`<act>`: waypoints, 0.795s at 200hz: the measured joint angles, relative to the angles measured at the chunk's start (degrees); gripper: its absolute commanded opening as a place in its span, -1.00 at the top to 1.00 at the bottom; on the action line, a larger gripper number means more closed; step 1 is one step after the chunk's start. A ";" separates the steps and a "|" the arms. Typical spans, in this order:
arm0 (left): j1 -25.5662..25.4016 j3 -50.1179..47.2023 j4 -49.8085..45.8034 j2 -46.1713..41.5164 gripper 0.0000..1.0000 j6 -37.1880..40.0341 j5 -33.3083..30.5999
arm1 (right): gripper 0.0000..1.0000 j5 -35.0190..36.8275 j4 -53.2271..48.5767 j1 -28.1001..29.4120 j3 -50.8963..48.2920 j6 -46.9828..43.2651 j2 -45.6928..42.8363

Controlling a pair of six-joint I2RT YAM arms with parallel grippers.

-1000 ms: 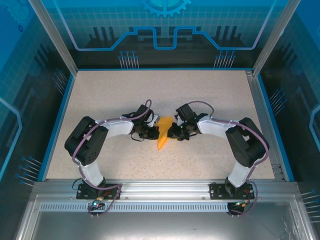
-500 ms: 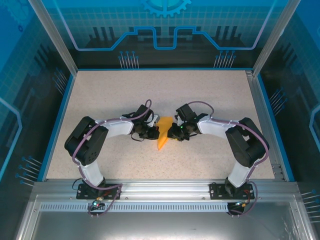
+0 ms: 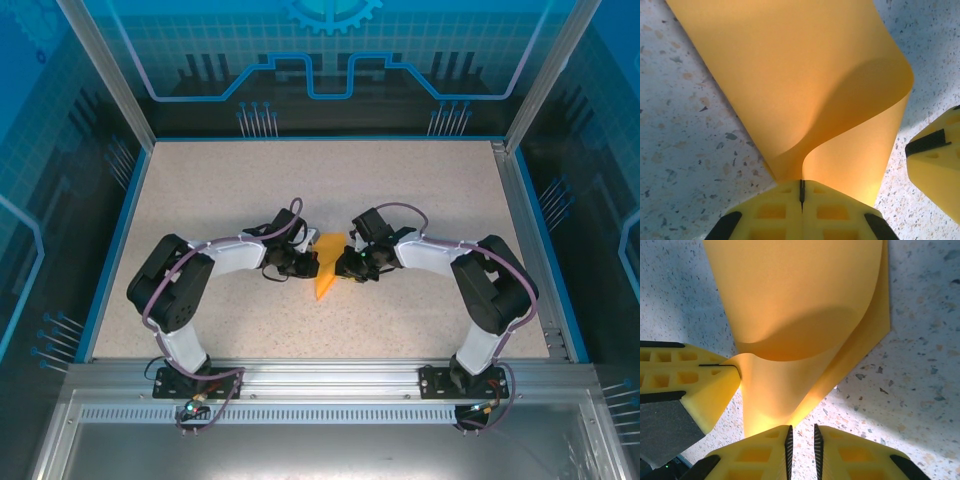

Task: Fold a paper plane with a square sheet of paper (pick it up from the middle)
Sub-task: Third fold the triangle at the center of the table.

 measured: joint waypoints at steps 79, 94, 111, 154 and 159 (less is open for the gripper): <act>0.00 0.33 0.07 0.83 0.87 0.00 0.02 | 0.57 0.02 0.02 0.24 -0.42 0.20 0.00; 0.00 0.42 0.07 1.11 0.86 0.00 0.02 | 0.57 0.02 0.02 0.24 -0.44 0.22 0.00; 0.00 0.52 0.07 1.57 0.87 0.00 0.00 | 0.57 0.00 0.07 0.24 -0.61 0.22 0.00; 0.11 0.85 0.48 2.40 0.86 0.02 0.26 | 0.57 0.00 0.04 0.24 -0.85 0.22 0.00; 0.11 0.94 0.46 2.45 0.87 0.04 0.24 | 0.57 0.00 0.04 0.24 -0.85 0.24 0.00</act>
